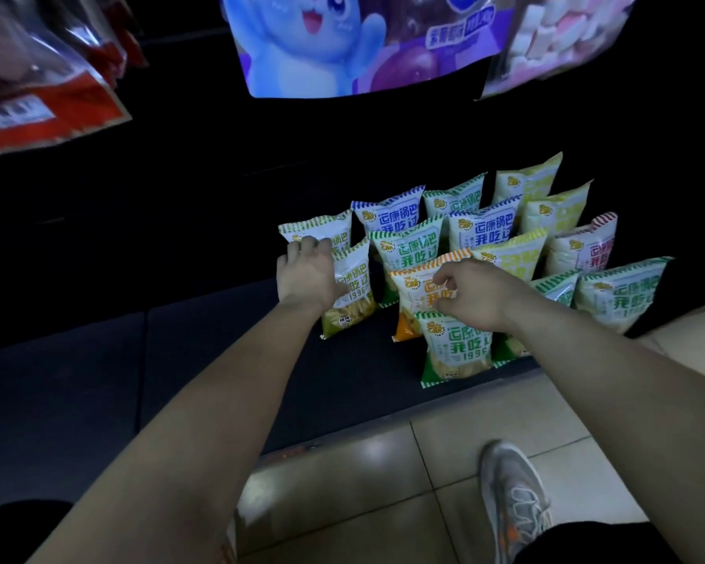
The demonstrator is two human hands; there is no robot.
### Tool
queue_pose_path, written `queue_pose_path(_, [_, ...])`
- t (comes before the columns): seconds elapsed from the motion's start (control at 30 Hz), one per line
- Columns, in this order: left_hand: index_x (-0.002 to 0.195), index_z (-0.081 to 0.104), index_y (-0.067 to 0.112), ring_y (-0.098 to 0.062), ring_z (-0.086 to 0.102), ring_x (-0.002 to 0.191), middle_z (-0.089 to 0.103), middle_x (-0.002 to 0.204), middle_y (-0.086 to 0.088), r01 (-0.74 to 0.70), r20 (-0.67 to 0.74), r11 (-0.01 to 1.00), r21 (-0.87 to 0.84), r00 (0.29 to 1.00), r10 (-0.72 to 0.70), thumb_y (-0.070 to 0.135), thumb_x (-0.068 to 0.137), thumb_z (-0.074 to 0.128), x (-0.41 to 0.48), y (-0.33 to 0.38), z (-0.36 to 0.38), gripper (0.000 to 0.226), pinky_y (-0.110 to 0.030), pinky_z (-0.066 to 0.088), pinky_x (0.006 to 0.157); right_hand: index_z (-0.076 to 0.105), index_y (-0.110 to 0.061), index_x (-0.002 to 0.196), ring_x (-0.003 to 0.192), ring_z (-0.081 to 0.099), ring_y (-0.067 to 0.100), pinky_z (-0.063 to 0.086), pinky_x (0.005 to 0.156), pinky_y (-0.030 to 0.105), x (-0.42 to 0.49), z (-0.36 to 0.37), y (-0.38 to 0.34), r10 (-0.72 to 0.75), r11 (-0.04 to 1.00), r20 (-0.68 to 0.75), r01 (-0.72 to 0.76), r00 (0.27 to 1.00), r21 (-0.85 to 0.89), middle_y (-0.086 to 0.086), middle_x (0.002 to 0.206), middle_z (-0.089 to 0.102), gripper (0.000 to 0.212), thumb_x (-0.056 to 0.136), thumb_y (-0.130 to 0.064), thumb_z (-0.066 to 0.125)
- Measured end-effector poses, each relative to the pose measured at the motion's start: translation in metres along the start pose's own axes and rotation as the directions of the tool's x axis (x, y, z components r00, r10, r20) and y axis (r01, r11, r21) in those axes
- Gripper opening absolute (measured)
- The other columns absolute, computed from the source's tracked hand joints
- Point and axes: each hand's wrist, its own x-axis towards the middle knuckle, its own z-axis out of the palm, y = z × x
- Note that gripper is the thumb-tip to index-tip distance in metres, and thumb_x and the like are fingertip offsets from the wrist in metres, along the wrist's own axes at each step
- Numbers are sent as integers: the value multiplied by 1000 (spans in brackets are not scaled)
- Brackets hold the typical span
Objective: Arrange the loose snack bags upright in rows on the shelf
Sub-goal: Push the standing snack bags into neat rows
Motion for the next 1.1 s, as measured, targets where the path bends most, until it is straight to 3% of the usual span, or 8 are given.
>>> queue_pose_path(0.23, [146,36,19,-28,38,132,43,144,-7,-46,66,999,-19,997,47,60,83,62,-33,4,-40,79,-44,36,106,41,-25,146,130,47,30,47,100,45,-28,-10,-17,-27,991,-10,26,1000,-130,5,152,35,58,95,-47,57])
queue_pose_path(0.47, [149,32,21,-28,36,135,39,149,-6,-118,139,993,4,983,117,56,86,59,-86,20,-66,77,-44,34,108,39,-22,147,131,46,30,48,97,44,-73,-8,-13,-37,976,-26,31,999,-215,7,148,40,60,95,-45,56])
queue_pose_path(0.63, [151,27,22,-27,35,137,37,150,-6,-193,149,980,-58,969,199,57,84,61,-104,53,-59,83,-44,36,108,34,-21,149,130,44,31,46,99,44,-91,-6,34,32,978,-11,-34,999,-207,8,144,40,66,92,-41,60])
queue_pose_path(0.8, [154,18,24,-26,26,142,28,156,-4,-300,114,948,-101,944,311,63,79,65,-96,103,-31,96,-45,30,114,16,-22,155,143,22,36,37,108,49,-82,0,108,155,953,-51,-163,987,-257,7,159,16,95,82,-43,74])
queue_pose_path(0.97, [155,12,23,-26,20,144,25,156,-2,-373,61,928,-5,926,372,66,75,67,-81,148,9,105,-45,18,119,-4,-30,155,147,5,37,25,116,53,-49,19,148,108,918,-114,-143,988,-369,5,163,-2,117,74,-25,81])
queue_pose_path(1.1, [153,13,21,-28,28,140,32,150,-5,-377,50,920,109,926,373,72,70,68,-74,166,34,112,-51,17,117,-17,-33,152,149,-11,41,14,120,57,-28,32,169,84,889,-160,-146,984,-434,4,163,-15,133,70,-27,87])
